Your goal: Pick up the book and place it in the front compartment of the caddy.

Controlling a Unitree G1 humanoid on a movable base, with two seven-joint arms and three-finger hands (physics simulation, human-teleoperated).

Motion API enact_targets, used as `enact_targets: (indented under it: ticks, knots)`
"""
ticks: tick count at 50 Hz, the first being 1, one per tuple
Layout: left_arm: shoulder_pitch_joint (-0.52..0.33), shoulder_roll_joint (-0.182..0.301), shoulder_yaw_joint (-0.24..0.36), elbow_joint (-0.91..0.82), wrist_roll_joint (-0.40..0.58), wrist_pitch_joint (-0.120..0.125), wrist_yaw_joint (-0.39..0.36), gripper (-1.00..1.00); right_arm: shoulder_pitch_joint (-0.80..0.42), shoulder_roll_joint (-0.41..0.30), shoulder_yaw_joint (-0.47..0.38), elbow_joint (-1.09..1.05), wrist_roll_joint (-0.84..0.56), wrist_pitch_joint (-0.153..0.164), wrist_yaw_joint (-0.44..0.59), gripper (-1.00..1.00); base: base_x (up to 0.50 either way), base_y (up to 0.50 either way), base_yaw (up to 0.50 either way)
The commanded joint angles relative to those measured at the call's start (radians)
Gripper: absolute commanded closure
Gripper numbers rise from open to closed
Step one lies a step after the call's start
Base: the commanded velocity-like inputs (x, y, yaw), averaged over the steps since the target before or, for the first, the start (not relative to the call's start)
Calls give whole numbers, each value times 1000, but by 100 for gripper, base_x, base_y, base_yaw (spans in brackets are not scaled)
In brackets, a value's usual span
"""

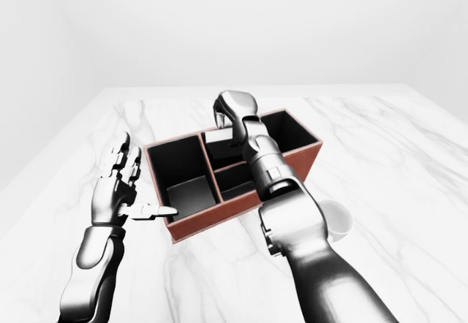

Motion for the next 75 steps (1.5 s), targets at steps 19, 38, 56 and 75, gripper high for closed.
enact_targets:
  ticks: [19,38,56,75]
  knots:
    - [-4,0,3,3,-4,0,0,-100,-2,11,-25,31,-18,0,-62,100,0,0,0]
    - [0,0,0,-5,-3,0,0,-100,-2,15,-23,36,-30,0,-82,100,0,0,0]
    - [0,0,0,3,-4,0,-2,-100,-2,18,-20,41,-44,0,-111,100,0,0,0]
    - [2,-1,-4,-3,-3,0,-1,-100,7,28,-19,51,-53,0,-132,100,0,0,0]
